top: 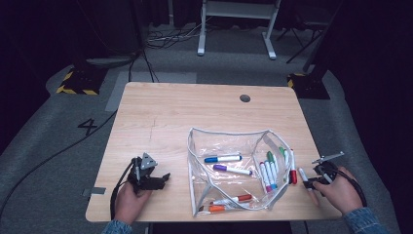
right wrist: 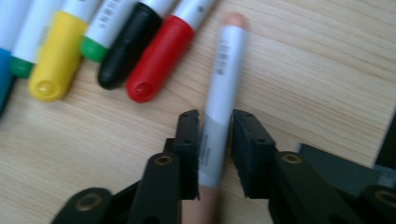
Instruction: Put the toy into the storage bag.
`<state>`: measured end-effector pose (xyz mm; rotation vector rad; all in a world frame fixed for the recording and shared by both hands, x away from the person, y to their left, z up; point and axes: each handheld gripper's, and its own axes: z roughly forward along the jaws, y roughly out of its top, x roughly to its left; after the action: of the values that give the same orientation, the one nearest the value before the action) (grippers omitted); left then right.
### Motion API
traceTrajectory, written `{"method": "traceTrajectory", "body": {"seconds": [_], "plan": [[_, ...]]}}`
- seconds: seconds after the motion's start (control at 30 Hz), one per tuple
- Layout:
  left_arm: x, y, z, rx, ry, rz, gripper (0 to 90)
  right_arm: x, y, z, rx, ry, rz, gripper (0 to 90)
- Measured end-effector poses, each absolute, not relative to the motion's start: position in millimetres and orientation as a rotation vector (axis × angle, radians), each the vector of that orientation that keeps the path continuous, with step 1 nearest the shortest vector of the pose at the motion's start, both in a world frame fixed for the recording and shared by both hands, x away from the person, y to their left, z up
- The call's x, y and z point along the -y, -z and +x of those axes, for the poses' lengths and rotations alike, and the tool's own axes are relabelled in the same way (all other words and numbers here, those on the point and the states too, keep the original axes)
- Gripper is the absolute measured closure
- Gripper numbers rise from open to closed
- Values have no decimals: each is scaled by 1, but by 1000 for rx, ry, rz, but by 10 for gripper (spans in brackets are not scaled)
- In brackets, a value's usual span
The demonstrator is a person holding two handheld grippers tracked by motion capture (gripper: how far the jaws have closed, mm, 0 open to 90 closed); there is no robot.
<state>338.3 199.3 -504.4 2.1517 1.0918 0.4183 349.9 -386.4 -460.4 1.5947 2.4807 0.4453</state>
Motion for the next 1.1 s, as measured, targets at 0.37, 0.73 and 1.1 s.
{"method": "traceTrajectory", "body": {"seconds": [0.37,0.73,1.1], "plan": [[-199,504,338,-1091,-418,2154,183,395,454,350,-2433,-461,1660,767],[-199,504,338,-1091,-419,2152,182,385,400,344,-2458,-627,1535,767],[-199,504,338,-1092,-419,2151,183,356,332,335,-2503,-777,1331,767]]}}
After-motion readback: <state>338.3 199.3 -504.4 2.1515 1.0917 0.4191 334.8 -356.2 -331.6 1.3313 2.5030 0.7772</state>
